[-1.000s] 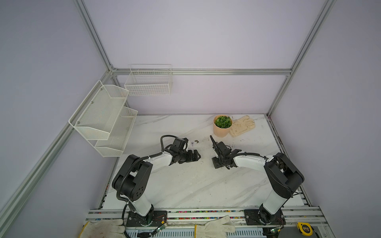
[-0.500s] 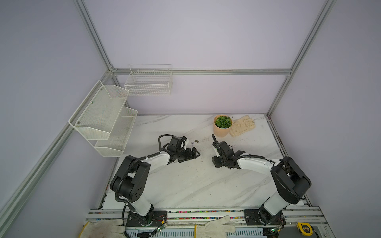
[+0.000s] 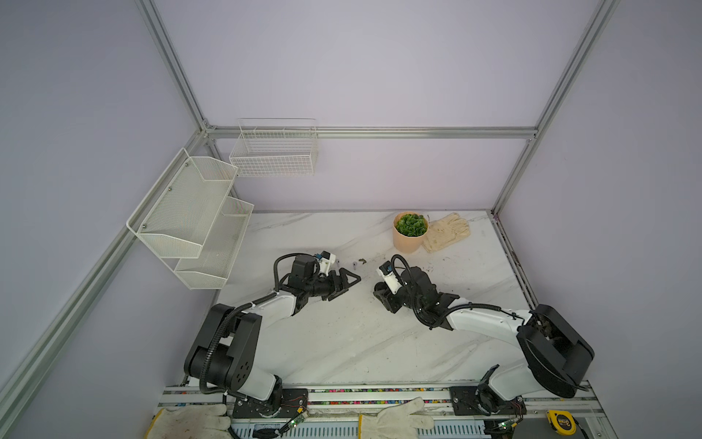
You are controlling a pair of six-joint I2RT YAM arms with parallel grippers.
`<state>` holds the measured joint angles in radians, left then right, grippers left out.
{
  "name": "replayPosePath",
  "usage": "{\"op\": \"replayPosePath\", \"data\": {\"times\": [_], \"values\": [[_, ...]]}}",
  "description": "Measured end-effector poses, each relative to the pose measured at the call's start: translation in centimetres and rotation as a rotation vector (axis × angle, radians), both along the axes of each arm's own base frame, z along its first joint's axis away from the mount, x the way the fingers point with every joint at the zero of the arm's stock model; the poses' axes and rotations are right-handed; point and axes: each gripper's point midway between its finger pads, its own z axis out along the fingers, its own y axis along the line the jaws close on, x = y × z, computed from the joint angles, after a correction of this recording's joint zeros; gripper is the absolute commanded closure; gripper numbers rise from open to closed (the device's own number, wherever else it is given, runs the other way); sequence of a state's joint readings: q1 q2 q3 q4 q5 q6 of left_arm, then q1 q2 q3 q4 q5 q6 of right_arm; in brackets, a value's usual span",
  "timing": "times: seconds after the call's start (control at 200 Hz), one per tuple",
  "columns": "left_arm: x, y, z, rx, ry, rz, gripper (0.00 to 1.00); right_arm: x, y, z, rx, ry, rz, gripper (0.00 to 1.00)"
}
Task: Insert the wireless bluetooth earbuds into the charging case
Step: 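Lift the case toward the left gripper while the left gripper closes on it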
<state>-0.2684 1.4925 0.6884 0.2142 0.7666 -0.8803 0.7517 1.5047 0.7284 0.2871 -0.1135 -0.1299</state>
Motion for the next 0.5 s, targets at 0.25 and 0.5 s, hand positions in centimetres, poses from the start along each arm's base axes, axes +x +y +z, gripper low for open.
{"op": "replayPosePath", "data": {"times": [0.25,0.5], "values": [[-1.6,-2.0,2.6,-0.045,-0.063,-0.081,0.24,0.4,1.4,0.4,0.004,-0.102,0.090,0.68],[-2.7,-3.0,1.6,-0.007,-0.075,-0.140,0.31,-0.1,1.8,0.9,0.020,-0.128,0.137,0.69]]}}
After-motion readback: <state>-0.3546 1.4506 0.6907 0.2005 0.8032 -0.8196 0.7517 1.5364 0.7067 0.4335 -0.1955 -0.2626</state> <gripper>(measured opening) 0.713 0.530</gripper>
